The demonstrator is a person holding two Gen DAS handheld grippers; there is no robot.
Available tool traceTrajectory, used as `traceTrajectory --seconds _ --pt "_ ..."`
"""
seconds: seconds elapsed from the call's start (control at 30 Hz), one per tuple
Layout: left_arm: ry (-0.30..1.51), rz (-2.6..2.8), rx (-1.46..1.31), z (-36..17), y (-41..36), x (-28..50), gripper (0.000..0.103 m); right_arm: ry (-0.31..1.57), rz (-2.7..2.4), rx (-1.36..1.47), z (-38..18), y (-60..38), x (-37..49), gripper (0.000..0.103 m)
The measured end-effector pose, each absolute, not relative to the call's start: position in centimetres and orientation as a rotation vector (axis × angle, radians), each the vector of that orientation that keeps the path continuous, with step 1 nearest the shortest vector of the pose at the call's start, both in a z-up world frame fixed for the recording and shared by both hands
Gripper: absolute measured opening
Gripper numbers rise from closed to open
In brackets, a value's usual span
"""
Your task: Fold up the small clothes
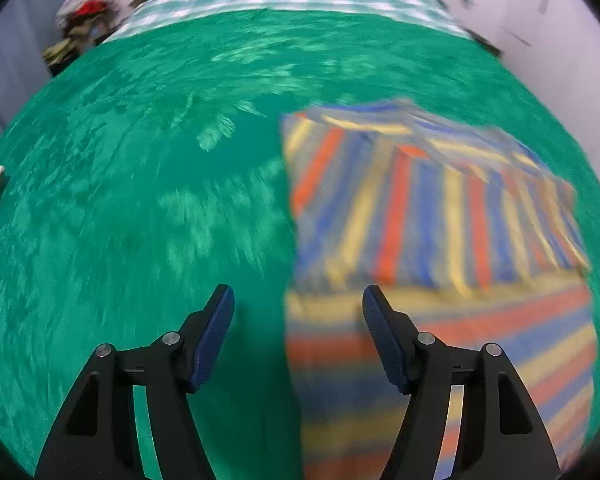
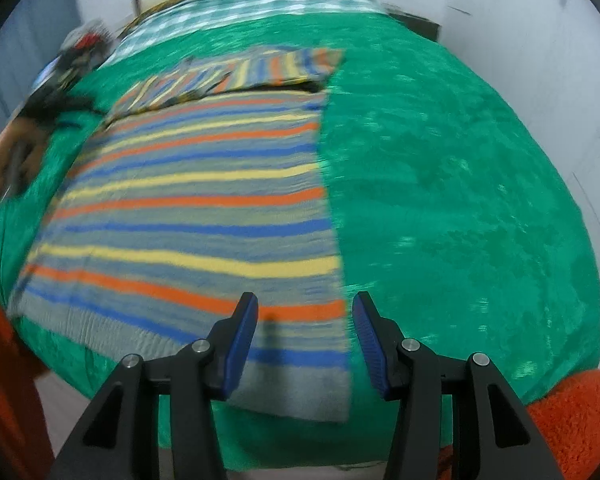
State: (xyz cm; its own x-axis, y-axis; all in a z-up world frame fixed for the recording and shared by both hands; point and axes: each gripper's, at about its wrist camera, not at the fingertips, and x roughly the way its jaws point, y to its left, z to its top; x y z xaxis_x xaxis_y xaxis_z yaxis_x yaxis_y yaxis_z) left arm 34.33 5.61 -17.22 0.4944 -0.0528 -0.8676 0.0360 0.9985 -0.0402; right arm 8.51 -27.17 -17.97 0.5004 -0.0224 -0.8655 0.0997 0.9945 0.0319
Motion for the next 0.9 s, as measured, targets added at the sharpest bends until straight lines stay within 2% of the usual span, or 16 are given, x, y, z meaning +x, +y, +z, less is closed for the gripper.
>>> traceTrajectory --seconds 0.13,0.27,0.33,0.4,0.63,0.9 --pt "1.049 -0.223 0.061 -16.6 2.2 24.6 0.072 1.037 -0.025 0.126 -17.4 -27.6 8.9 0.049" --pt "1.112 -0.347 0.115 -18.9 -1.4 15.3 0.071 1.010 0.094 0.076 -17.0 -24.8 8.9 0.049" --pt "1.149 -0.310 0.172 -21.0 -2.5 12.0 0.071 1.084 0.121 0.054 -18.5 -23.5 9.1 0.049" --pt "1.091 -0.263 0.177 -21.3 -2.4 9.8 0.071 1.199 0.110 0.004 -21.1 -22.6 9.1 0.050" --pt "1.095 -0.258 0.175 -21.7 -1.8 9.2 0.071 1.203 0.058 -0.159 -21.9 -20.7 8.0 0.050" --pt "1.108 -0.249 0.151 -21.4 -0.4 7.5 0.071 1.199 0.055 -0.178 -22.2 -20.6 7.4 0.050"
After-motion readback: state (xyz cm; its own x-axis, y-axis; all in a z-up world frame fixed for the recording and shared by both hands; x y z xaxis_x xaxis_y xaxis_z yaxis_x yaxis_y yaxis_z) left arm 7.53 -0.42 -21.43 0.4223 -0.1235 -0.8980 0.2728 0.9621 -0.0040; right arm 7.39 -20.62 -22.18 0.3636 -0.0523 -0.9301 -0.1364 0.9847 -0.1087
